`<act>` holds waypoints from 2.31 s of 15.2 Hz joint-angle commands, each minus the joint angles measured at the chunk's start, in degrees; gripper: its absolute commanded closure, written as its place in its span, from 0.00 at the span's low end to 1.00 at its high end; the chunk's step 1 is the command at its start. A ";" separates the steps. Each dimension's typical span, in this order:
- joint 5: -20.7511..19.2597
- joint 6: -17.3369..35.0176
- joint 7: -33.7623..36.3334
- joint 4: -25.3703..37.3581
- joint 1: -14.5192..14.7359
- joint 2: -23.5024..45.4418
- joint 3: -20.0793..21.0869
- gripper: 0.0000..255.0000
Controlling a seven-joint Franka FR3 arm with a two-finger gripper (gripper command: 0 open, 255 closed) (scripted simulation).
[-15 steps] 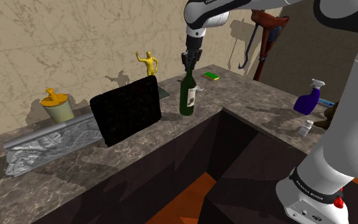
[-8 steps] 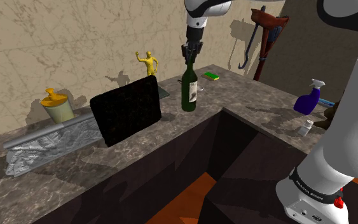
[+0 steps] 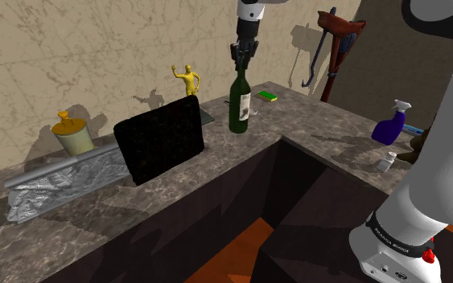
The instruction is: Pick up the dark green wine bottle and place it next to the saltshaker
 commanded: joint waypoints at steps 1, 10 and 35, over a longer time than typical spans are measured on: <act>-0.01 -1.56 0.09 1.69 0.02 0.12 0.01 1.00; -0.09 -5.25 -1.82 -0.11 -1.15 -5.34 -0.81 1.00; -6.37 -18.31 -22.25 -21.17 -10.80 -39.62 -12.85 1.00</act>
